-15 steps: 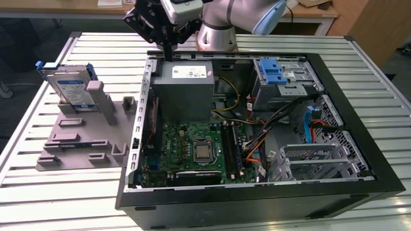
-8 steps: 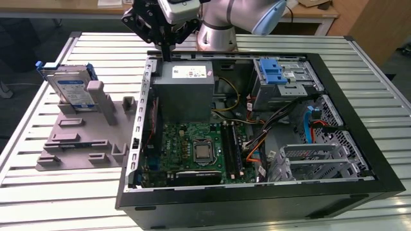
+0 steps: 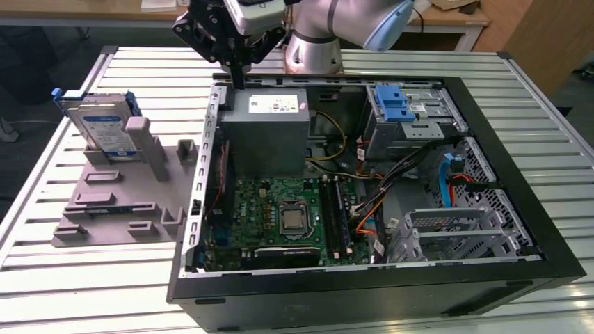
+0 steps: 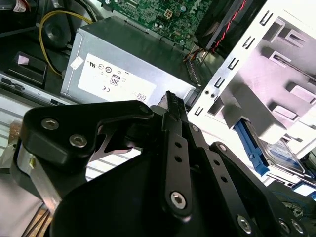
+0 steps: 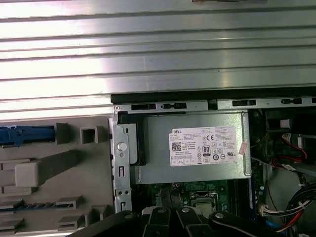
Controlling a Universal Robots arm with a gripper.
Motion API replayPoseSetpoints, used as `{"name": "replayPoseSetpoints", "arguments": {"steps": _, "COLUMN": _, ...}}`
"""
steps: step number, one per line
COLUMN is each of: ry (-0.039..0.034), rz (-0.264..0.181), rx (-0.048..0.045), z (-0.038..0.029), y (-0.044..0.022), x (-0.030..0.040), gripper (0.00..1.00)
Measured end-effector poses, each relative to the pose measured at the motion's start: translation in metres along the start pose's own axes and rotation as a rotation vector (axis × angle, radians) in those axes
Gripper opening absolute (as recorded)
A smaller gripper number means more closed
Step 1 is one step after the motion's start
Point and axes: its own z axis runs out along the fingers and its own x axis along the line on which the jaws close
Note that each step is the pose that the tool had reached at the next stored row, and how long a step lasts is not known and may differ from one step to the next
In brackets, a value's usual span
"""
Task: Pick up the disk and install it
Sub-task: 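Reach for the disk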
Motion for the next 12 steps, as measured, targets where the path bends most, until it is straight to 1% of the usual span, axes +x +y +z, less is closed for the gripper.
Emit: {"name": "replayPoseSetpoints", "arguments": {"steps": 12, "ry": 0.0, "rz": 0.0, "rx": 0.0001, "z": 0.0002, "y": -0.0004, "x": 0.0067, "gripper": 0.11}}
